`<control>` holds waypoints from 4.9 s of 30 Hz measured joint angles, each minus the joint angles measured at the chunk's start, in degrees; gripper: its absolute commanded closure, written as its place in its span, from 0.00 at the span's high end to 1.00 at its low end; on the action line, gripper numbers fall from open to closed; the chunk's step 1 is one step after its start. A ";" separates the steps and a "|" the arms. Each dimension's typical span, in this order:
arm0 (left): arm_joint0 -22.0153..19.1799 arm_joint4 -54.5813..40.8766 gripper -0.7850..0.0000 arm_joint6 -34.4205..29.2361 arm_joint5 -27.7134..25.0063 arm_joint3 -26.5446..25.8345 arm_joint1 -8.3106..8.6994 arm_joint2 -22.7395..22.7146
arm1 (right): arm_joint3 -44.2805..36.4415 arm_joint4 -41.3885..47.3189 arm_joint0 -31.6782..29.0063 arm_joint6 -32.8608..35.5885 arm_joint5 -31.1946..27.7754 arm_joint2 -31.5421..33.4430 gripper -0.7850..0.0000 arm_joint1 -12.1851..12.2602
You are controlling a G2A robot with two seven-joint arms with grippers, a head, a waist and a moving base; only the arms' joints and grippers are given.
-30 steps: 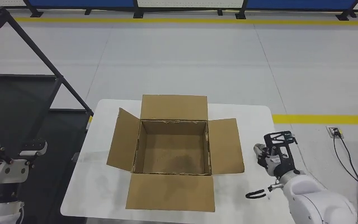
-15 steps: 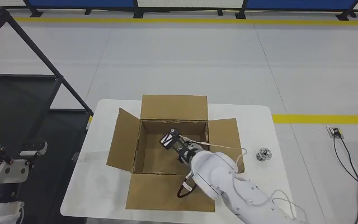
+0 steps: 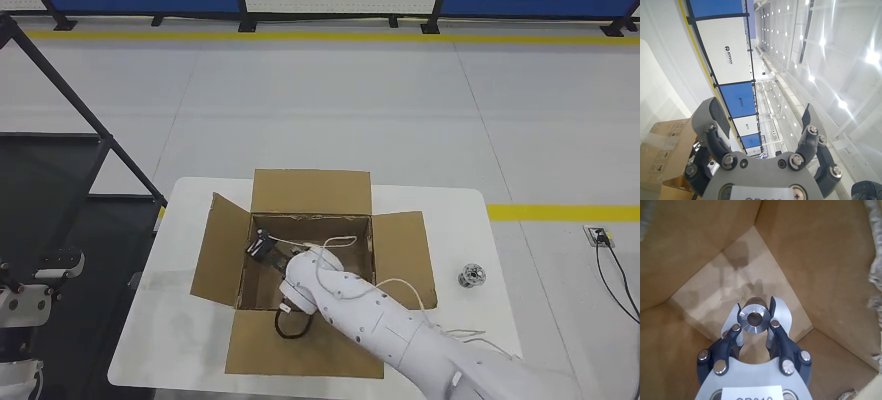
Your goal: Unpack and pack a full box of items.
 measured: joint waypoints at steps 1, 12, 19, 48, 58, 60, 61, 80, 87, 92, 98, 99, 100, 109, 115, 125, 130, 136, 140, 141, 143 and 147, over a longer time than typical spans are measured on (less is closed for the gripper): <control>0.00 0.00 1.00 0.00 0.00 0.00 0.00 0.00 | 2.75 0.67 0.33 -0.49 -0.12 0.01 0.00 -1.07; 0.00 0.00 1.00 0.00 0.00 0.00 0.00 0.00 | 17.82 5.07 3.19 -4.01 -3.97 1.86 1.00 -6.83; 0.00 0.00 1.00 0.00 0.00 0.00 0.00 0.00 | 19.45 6.18 4.69 -6.40 -6.65 3.96 1.00 -7.24; 0.00 0.00 1.00 0.00 0.00 0.00 0.00 0.00 | -77.02 -35.23 -46.68 7.47 -2.37 47.64 1.00 18.22; 0.00 0.00 1.00 0.00 0.00 0.00 0.00 0.00 | -71.69 -26.42 -51.72 0.52 2.73 76.60 1.00 19.85; 0.00 0.00 1.00 0.00 0.00 0.00 0.00 0.00 | -65.27 -21.77 -49.50 1.72 -0.78 80.17 1.00 20.25; 0.00 0.00 1.00 0.00 0.00 0.00 0.00 0.00 | -62.12 -20.14 -48.30 2.46 -2.49 81.45 1.00 20.48; 0.00 0.00 1.00 0.00 0.00 0.00 0.00 0.00 | -24.09 -15.91 -31.11 15.01 -20.63 81.53 0.00 23.92; 0.00 0.00 1.00 0.00 0.00 0.00 0.00 0.00 | -22.29 -15.33 -29.76 16.31 -21.11 79.94 0.00 24.50; 0.00 0.00 1.00 0.00 0.00 0.00 0.00 0.00 | -24.51 -14.18 -30.14 14.43 -19.51 79.67 0.00 24.83; 0.00 0.00 1.00 0.00 0.00 0.00 0.00 0.00 | -42.68 -11.77 -37.44 11.13 -16.16 78.40 0.00 24.70; 0.00 0.00 1.00 0.00 0.00 0.00 0.00 0.00 | -47.39 -11.90 -39.33 11.01 -15.32 77.39 0.00 24.58; 0.00 0.00 1.00 0.00 0.00 0.00 0.00 0.00 | -52.30 -11.94 -41.31 10.93 -14.67 76.17 0.00 24.44; 0.00 0.00 1.00 0.00 0.00 0.00 0.00 0.00 | -83.76 -23.60 -51.95 6.34 -12.74 55.48 0.00 23.47; 0.00 0.00 1.00 0.00 0.00 0.00 0.00 0.00 | -72.79 -31.94 -42.92 9.13 -11.25 38.33 0.00 21.33; 0.00 0.00 1.00 0.00 0.00 0.00 0.00 0.00 | -37.32 -17.65 -20.56 15.49 -8.62 25.08 0.00 14.61; 0.00 0.00 1.00 0.00 0.00 0.00 0.00 0.00 | -27.44 -15.69 -15.87 13.37 -5.59 23.21 0.36 12.46; 0.00 0.00 1.00 0.00 0.00 0.00 0.00 0.00 | -19.76 -12.90 -12.90 13.28 -5.14 22.44 0.58 10.69; 0.00 0.00 1.00 0.00 0.00 0.00 0.00 0.00 | -16.78 -11.78 -11.80 12.95 -5.57 22.64 0.82 10.00; 0.00 0.00 1.00 0.00 0.00 0.00 0.00 0.00 | -16.46 -11.72 -11.70 12.89 -5.60 22.68 0.88 9.90; 0.00 0.00 1.00 0.00 0.00 0.00 0.00 0.00 | -16.24 -11.42 -11.66 12.79 -5.80 22.94 0.95 9.75; 0.00 0.00 1.00 0.00 0.00 0.00 0.00 0.00 | -17.12 -12.26 -12.11 12.91 -5.68 23.51 1.00 9.77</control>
